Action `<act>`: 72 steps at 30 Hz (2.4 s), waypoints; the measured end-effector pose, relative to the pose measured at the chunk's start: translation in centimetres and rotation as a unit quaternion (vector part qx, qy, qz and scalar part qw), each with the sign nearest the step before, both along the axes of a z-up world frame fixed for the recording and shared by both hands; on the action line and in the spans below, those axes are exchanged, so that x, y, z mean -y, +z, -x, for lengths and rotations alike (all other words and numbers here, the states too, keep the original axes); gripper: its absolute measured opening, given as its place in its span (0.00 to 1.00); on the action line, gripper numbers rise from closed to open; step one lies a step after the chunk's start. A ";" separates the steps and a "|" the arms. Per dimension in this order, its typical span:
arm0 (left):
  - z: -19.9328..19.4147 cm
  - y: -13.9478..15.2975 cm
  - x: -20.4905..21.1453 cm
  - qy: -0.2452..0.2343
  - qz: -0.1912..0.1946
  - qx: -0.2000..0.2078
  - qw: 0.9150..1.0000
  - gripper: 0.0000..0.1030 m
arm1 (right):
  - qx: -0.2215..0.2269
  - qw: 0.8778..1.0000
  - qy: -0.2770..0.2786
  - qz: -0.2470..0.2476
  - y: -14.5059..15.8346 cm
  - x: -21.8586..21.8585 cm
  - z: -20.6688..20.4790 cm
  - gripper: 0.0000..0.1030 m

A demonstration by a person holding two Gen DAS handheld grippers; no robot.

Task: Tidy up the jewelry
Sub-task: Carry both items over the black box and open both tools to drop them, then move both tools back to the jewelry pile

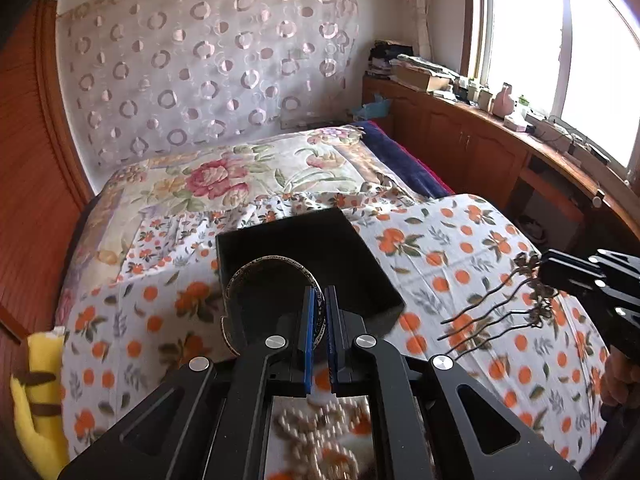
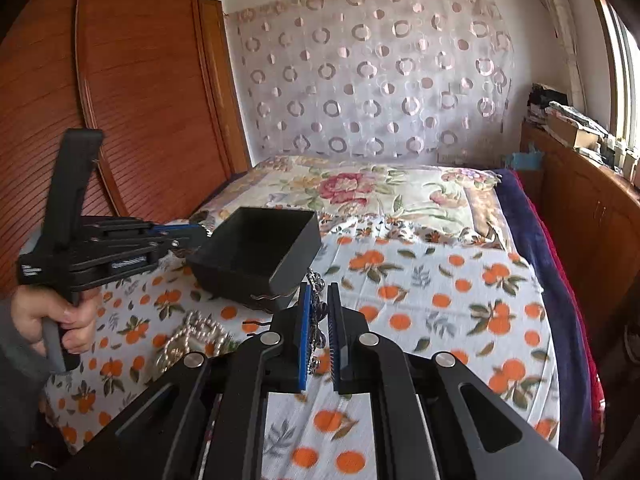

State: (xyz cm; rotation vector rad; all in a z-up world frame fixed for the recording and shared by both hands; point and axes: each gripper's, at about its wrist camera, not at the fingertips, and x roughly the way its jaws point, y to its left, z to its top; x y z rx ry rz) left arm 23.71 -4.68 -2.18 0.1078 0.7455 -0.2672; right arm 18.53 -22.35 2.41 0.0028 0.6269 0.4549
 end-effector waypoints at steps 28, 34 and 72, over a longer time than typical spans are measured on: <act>1.2 -1.0 -6.5 0.048 0.016 0.018 0.999 0.51 | 0.005 0.999 0.052 0.015 0.4 -7.8 -8.5 0.09; 2.7 -1.6 -8.4 0.065 0.020 0.018 0.998 0.59 | -0.025 0.997 0.066 0.033 -2.0 -11.0 -10.4 0.09; 7.5 -7.9 -5.8 0.015 0.073 -0.079 0.994 0.27 | -0.090 0.990 0.083 0.070 -7.3 -6.5 2.3 0.13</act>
